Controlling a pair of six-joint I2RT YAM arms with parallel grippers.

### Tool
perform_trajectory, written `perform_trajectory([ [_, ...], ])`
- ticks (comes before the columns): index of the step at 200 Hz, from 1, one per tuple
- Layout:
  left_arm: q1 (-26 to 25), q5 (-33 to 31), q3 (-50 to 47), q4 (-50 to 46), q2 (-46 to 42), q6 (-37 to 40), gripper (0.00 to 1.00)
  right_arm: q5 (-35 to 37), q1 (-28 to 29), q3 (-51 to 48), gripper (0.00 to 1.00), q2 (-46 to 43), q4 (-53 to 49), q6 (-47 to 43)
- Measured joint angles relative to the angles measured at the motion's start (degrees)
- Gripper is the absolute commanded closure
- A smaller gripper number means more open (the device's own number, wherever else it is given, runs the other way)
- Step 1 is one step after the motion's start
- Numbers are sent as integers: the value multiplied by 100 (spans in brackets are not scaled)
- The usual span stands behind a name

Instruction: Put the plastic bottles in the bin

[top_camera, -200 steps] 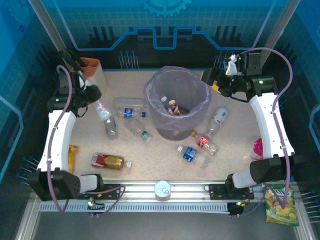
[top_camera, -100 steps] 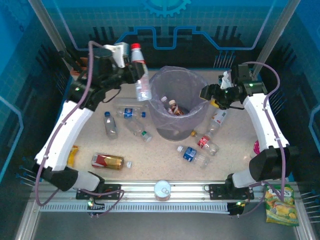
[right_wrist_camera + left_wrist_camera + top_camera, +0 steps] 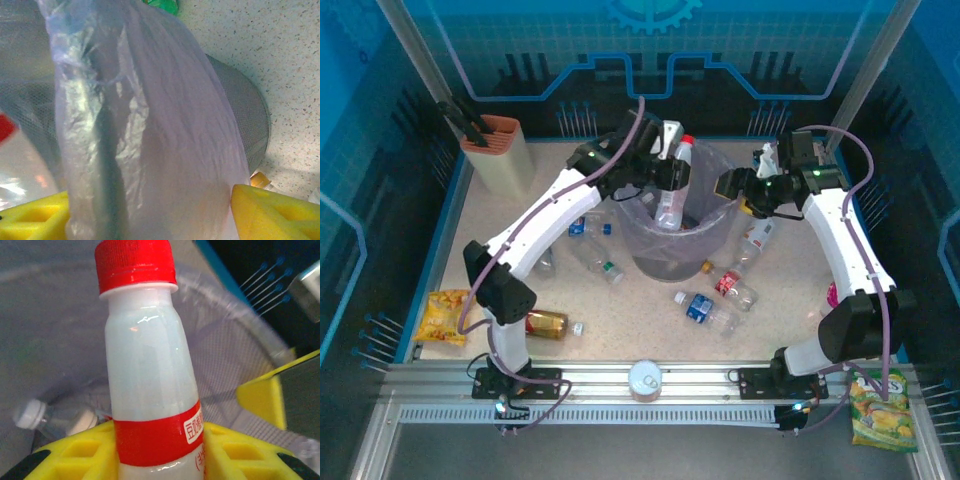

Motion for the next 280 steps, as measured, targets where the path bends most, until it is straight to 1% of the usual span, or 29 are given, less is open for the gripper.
perform_trajectory([
  [12,-24,13,-157,-22,17,0,61,-2,2,-20,28,0,44,13],
  [26,-39,17,-378,-13,17,-2,57,-2,2,-26,28,2,96,24],
  [44,-39,20,-717,37,17,-26,55,-2,11,-26,26,7,166,46],
  [56,-39,20,-857,31,20,-33,53,-2,13,-26,24,11,210,76],
  [64,-42,22,-896,26,20,-55,49,0,13,-26,23,15,232,87],
  [77,-42,35,-896,35,20,-70,38,15,13,-26,20,15,247,105],
  [104,-46,61,-885,0,17,-42,25,87,-48,-15,14,-20,249,127],
  [125,-48,61,-883,-20,17,-15,23,153,-332,-15,9,-212,249,170],
  [150,-50,63,-804,-76,17,-7,20,249,-879,-39,7,-557,229,168],
  [164,-50,61,-671,-129,17,-2,19,330,-1141,-201,5,-750,236,168],
  [178,-50,61,-507,-144,17,2,15,461,-1281,-446,2,-841,219,170],
  [206,-50,61,-291,-144,-55,48,12,820,-1314,-970,2,-684,190,136],
  [235,-63,0,-114,-186,-229,181,9,1174,-1231,-1379,1,-149,236,107],
  [262,-72,-170,7,-243,-474,289,7,1517,-1005,-1499,1,317,354,109],
  [280,-17,-236,7,-313,-719,293,6,1652,-973,-1499,2,651,555,125],
])
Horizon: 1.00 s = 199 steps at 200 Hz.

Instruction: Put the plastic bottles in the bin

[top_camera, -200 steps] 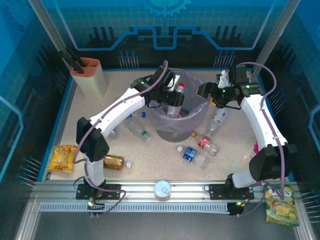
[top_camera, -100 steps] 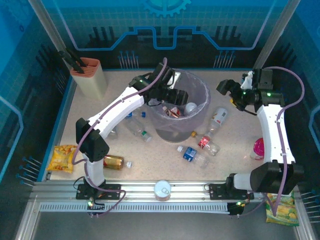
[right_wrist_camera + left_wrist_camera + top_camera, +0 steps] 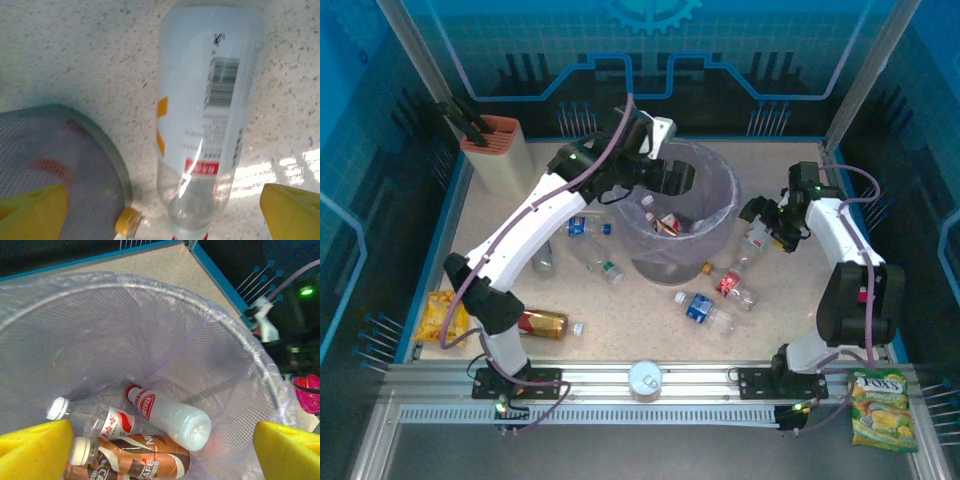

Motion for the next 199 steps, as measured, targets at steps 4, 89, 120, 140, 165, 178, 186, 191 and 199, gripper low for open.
perform_trajectory([
  [4,24,0,-7,-4,-68,0,5,20,0,0,3,96,50,4],
  [89,2365,138,-2677,-245,-2835,-474,3,323,2,245,19,1434,560,81],
  [120,3141,446,-4015,-245,-3228,-662,3,348,2,341,25,1541,614,83],
  [140,3552,562,-4841,-177,-3279,-813,3,352,0,361,29,1547,634,70],
  [165,3836,573,-5648,55,-3298,-1008,3,348,-15,363,32,1547,638,26],
  [178,3888,570,-5919,168,-3298,-1067,3,348,-44,363,35,1547,636,-2],
  [186,3908,568,-6033,225,-3296,-1078,2,345,-70,372,37,1547,629,-26],
  [191,3915,568,-6094,264,-3294,-1078,2,345,-87,378,38,1547,627,-50],
  [199,3921,553,-6168,350,-3287,-1080,2,345,-120,404,41,1547,592,-92],
])
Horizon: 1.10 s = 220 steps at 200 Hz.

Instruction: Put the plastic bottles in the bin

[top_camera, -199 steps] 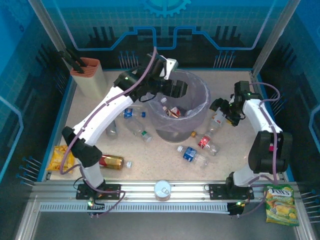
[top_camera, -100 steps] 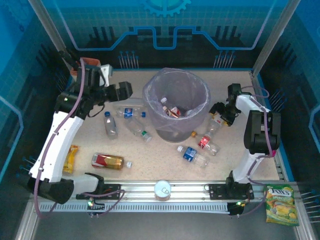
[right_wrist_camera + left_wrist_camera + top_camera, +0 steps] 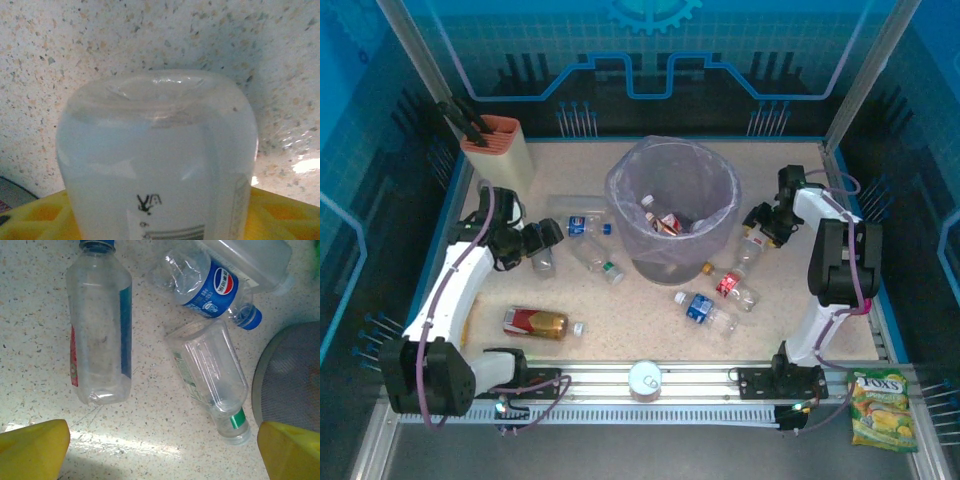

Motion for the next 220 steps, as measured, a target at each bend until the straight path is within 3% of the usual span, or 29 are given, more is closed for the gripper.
perform_trajectory([
  [82,44,2,-535,949,658,-151,4,-173,-356,529,50,-509,-721,-599],
  [137,46,20,-782,1401,962,-295,8,-391,-498,1945,51,-1351,-1926,-1228],
  [177,44,22,-890,1596,1156,-295,12,-782,-496,3027,57,-1915,-2321,-1217],
  [197,44,39,-940,1685,1281,-295,15,-960,-376,3547,59,-2098,-2334,-1086],
  [220,44,68,-966,1781,1432,-297,17,-994,214,4308,59,-2052,-2352,-1012],
])
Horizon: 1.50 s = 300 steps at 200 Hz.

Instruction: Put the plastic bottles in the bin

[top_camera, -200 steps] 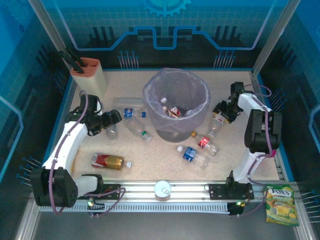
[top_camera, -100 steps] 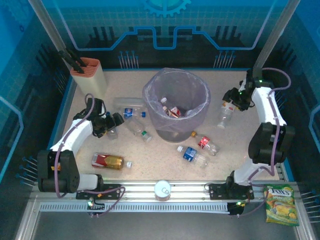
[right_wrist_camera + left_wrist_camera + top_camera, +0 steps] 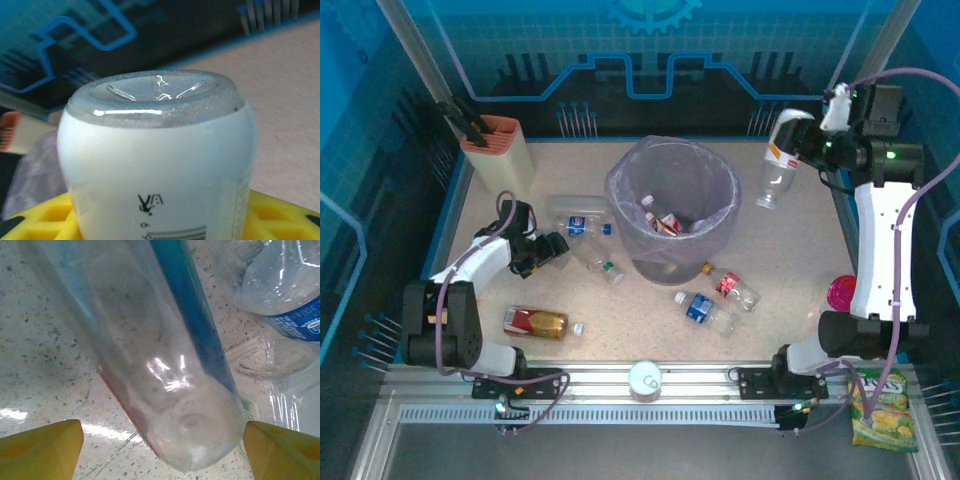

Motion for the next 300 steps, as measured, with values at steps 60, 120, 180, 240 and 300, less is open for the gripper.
perform_trajectory([
  [60,0,61,-7,50,72,4,22,223,1987,909,59,739,-17,24],
  [120,0,28,-2,-7,72,31,27,1113,3121,929,55,1967,-166,-387],
  [180,0,-155,13,-131,83,72,11,1408,3289,-179,37,2260,184,-422],
  [240,0,-177,315,-144,240,153,3,1475,3292,-450,4,2247,400,-439],
  [300,0,-160,413,-72,619,153,11,1556,3292,-337,0,1709,389,-597],
])
